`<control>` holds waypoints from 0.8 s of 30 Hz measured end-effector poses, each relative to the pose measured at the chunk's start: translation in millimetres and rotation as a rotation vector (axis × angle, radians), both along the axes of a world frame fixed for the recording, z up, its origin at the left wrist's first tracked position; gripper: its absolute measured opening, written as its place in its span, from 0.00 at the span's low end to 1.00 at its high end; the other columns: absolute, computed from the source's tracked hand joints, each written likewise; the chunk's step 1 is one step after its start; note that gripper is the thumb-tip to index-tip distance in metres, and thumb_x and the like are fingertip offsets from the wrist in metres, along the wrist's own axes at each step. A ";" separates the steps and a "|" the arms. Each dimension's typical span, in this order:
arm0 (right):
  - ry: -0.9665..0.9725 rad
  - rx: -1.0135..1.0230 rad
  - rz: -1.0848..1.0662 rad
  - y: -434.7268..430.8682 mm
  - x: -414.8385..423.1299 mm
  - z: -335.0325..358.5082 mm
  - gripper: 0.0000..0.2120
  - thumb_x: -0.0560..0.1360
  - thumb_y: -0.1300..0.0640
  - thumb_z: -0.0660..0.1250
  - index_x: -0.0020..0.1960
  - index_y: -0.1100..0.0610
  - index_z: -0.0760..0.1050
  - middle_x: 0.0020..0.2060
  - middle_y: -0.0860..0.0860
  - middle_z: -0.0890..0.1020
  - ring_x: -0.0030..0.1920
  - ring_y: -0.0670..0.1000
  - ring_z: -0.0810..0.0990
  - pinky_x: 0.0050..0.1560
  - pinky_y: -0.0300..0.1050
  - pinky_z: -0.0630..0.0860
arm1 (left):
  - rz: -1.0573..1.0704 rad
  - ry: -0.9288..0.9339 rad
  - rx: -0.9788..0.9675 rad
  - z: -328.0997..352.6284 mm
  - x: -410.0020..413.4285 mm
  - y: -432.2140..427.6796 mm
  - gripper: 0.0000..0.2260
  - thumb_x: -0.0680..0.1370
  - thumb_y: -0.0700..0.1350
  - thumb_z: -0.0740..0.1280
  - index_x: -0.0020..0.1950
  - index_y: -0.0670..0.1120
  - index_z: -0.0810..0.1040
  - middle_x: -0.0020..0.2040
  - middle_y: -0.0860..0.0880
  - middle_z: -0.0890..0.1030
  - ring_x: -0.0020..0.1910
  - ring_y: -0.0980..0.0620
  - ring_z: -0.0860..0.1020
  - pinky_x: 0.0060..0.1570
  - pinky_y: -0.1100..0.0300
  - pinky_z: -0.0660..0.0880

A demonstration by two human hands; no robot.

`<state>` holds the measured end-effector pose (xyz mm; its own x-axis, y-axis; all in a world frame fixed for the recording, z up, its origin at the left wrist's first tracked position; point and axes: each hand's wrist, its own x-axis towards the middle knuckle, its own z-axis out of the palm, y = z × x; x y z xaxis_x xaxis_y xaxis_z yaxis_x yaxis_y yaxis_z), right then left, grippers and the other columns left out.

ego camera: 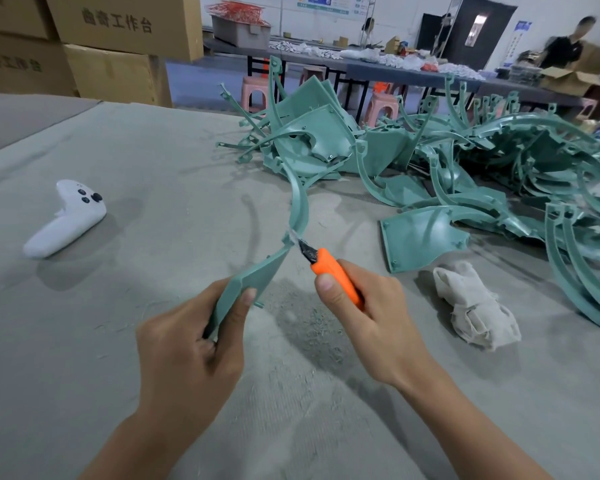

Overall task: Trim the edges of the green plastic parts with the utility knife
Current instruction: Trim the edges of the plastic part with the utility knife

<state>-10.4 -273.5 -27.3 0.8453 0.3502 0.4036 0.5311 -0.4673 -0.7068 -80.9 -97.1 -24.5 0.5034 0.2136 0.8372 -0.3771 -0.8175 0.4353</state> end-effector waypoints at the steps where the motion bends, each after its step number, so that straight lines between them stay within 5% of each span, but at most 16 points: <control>1: 0.012 0.008 -0.013 -2.4 2.8 0.6 0.24 0.77 0.33 0.55 0.33 0.51 0.64 0.25 0.48 0.66 0.26 0.45 0.64 0.30 0.52 0.63 | -0.014 0.002 0.003 0.2 -0.2 -0.1 0.14 0.76 0.44 0.62 0.33 0.41 0.76 0.28 0.65 0.53 0.29 0.61 0.60 0.30 0.78 0.59; 7: 0.001 -0.018 -0.051 -5.1 9.2 -4.1 0.25 0.77 0.31 0.55 0.33 0.50 0.64 0.25 0.49 0.68 0.26 0.45 0.65 0.30 0.53 0.65 | -0.046 0.008 0.012 2.0 0.4 0.2 0.12 0.76 0.44 0.63 0.33 0.44 0.76 0.29 0.66 0.53 0.29 0.59 0.59 0.29 0.76 0.60; 13: 0.022 0.024 -0.107 -17.9 20.3 -1.0 0.30 0.76 0.32 0.55 0.33 0.59 0.64 0.26 0.47 0.65 0.28 0.47 0.64 0.32 0.58 0.67 | -0.061 0.009 0.025 -1.5 -4.9 -4.6 0.11 0.75 0.43 0.63 0.35 0.42 0.79 0.20 0.52 0.60 0.28 0.51 0.66 0.29 0.73 0.62; 19: -0.007 0.011 -0.009 -11.7 12.9 -3.4 0.26 0.77 0.32 0.55 0.33 0.53 0.66 0.25 0.54 0.69 0.26 0.45 0.64 0.29 0.54 0.64 | -0.050 0.005 0.008 0.5 -2.0 0.1 0.11 0.75 0.44 0.63 0.34 0.44 0.77 0.27 0.64 0.52 0.28 0.60 0.60 0.29 0.76 0.61; 21: 0.005 0.035 -0.030 -13.8 16.4 -0.7 0.25 0.77 0.33 0.56 0.33 0.52 0.64 0.25 0.50 0.66 0.27 0.46 0.64 0.30 0.55 0.64 | -0.052 0.027 -0.005 -0.7 -3.0 0.7 0.10 0.75 0.44 0.63 0.36 0.44 0.79 0.26 0.50 0.59 0.28 0.60 0.60 0.28 0.73 0.61; 24: 0.035 0.093 -0.065 -22.2 24.1 2.3 0.25 0.76 0.33 0.57 0.32 0.51 0.62 0.25 0.45 0.64 0.28 0.48 0.63 0.30 0.54 0.63 | -0.107 0.043 -0.018 3.7 -7.1 -2.4 0.05 0.75 0.45 0.63 0.43 0.51 0.78 0.35 0.48 0.67 0.27 0.54 0.64 0.27 0.73 0.61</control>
<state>13.7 -295.7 -25.0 0.8792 0.2565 0.4016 0.4759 -0.4319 -0.7661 -88.0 -99.5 -20.8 0.5591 0.1716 0.8112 -0.4425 -0.7656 0.4670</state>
